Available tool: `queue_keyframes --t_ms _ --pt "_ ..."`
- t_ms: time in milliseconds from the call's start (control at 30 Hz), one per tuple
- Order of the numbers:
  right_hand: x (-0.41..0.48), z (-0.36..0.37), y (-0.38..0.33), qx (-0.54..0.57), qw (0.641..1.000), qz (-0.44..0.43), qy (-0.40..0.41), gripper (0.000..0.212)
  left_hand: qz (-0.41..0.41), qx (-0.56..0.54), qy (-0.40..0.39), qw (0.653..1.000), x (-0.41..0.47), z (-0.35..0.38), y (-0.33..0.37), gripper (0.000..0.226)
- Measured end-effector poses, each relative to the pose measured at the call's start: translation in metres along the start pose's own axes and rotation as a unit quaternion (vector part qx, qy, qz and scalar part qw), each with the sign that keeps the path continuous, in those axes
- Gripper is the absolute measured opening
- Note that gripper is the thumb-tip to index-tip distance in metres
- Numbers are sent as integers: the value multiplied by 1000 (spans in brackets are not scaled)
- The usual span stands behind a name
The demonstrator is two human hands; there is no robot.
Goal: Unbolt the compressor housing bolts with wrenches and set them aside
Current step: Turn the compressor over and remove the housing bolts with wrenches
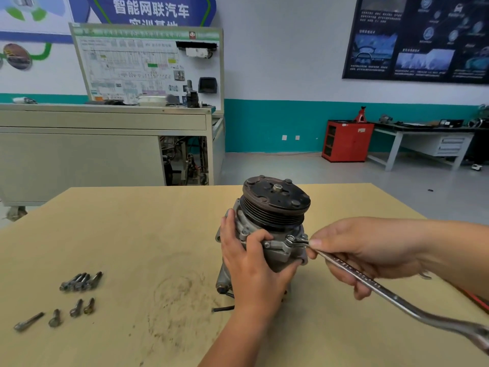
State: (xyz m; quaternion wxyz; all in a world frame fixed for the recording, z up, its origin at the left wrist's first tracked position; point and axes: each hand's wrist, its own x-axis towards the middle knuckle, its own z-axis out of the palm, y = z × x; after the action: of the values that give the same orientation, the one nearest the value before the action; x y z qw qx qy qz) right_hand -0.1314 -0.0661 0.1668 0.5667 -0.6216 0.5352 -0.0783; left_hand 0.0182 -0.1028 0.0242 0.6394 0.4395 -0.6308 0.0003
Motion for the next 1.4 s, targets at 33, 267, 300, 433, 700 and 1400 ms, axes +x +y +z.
queue_keyframes --t_ms 33,267,300,433,700,1400 --pt "-1 -8 -3 -63 998 15 -5 25 -8 -6 -10 1000 0 0 -2 66" --pt "16 -45 -17 -517 836 -89 162 19 -3 -27 -44 999 0 -7 -7 63" --pt "12 -48 -14 -487 862 -64 128 16 -1 -32 -48 998 1 -8 -8 63" --pt "-3 -39 7 -205 979 -11 -5 21 8 -25 -50 998 1 -10 -7 63" --pt "2 23 8 161 982 -78 53 24 28 -7 -25 999 3 -8 -7 64" --pt "-4 25 -7 8 997 -19 74 29 25 -7 -18 999 0 -5 -10 62"
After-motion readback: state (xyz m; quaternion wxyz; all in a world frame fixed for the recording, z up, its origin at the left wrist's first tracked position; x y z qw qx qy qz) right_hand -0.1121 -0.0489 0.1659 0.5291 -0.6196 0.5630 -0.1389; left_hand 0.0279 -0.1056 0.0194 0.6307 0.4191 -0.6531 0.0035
